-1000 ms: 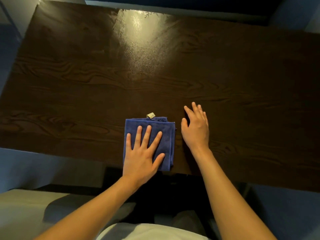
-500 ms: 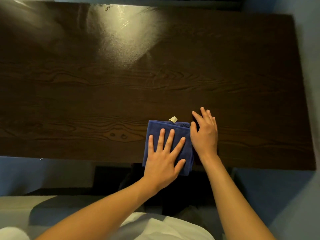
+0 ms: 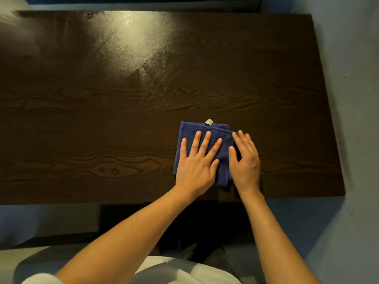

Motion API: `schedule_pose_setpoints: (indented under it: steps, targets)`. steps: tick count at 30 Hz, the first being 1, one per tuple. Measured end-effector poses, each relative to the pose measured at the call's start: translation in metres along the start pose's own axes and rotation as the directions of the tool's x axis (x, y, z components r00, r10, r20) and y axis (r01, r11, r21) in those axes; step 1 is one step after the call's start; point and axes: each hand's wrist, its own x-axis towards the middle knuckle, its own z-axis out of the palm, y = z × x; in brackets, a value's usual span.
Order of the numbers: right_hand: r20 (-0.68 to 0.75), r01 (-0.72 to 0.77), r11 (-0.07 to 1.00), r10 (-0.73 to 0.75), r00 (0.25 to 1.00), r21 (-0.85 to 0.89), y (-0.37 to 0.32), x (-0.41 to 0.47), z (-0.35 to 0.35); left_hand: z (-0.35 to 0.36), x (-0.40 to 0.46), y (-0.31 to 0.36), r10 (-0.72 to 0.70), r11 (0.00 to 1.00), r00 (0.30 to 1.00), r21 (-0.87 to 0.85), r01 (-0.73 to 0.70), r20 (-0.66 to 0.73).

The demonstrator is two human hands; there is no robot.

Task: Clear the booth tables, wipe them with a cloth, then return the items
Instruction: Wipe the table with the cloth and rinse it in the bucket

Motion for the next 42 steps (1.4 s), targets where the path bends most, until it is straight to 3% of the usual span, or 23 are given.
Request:
schedule_pose_setpoints:
  steps: [10,15,33,42]
  targets:
    - [0.216,0.101,0.993,-0.086,0.973,-0.063,-0.045,0.018,0.046,-0.026,0.029,-0.068,-0.085,0.996,0.996,0.016,0.086,-0.037]
    - [0.345,0.204,0.974,-0.158,0.925,-0.100,-0.094,0.031,0.085,-0.041,0.017,-0.143,-0.237,0.970,0.968,0.032,0.241,-0.085]
    - [0.414,0.305,0.916,-0.179,0.893,-0.261,-0.271,0.022,0.246,-0.077,-0.108,-0.387,-0.599,0.799,0.791,-0.036,0.600,-0.122]
    - [0.394,0.366,0.847,-0.208,0.895,-0.385,-0.342,0.041,0.320,-0.108,-0.082,-0.493,-0.666,0.745,0.733,-0.081,0.662,-0.142]
